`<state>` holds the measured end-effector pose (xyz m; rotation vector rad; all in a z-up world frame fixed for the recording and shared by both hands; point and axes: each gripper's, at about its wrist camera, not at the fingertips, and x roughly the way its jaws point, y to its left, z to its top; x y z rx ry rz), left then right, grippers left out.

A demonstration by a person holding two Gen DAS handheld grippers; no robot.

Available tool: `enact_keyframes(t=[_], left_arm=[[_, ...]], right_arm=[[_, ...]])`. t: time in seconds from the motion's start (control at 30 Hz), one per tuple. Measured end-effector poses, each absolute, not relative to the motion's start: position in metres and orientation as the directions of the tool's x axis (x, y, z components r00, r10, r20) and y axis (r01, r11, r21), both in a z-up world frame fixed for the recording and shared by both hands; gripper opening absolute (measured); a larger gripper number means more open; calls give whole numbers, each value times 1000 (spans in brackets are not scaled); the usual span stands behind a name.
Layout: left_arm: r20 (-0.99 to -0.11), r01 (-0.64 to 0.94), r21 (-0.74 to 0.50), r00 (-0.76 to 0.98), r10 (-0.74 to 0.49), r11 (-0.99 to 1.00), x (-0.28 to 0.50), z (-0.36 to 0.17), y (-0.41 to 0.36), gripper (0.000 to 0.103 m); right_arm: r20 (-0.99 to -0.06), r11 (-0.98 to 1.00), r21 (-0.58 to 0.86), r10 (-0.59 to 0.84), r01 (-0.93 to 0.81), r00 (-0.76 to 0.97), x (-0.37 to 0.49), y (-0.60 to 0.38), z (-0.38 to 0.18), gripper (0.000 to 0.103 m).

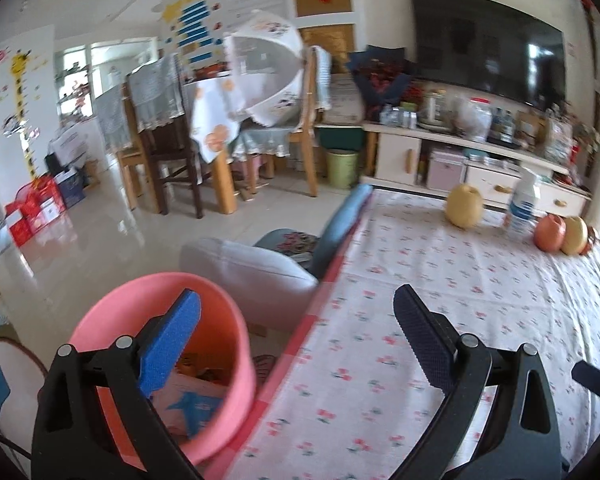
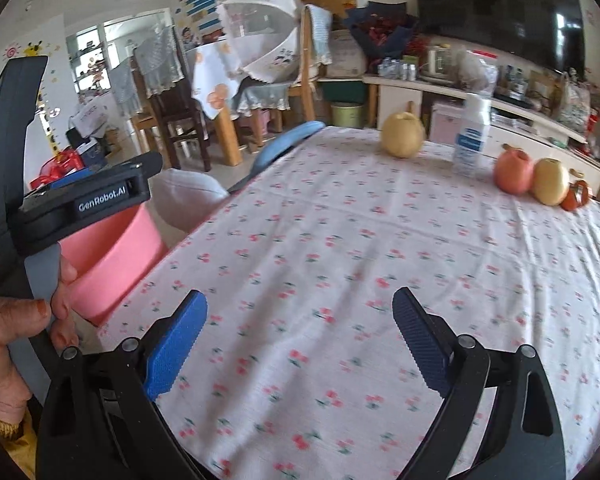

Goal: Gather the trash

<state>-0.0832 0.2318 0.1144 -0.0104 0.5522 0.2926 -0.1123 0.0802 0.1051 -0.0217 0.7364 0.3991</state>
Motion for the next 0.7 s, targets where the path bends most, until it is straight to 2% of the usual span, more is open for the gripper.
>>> enact_keyframes(t=[0.33, 0.7], left_arm=[[-506, -123, 81, 850, 147, 989, -97, 111, 157, 99], [-537, 31, 78, 844, 16, 997, -123, 100, 87, 99]], right_arm=[[-645, 967, 83, 236, -240, 727, -141, 17, 110, 93], [-602, 995, 35, 96, -94, 793, -187, -47, 111, 93]])
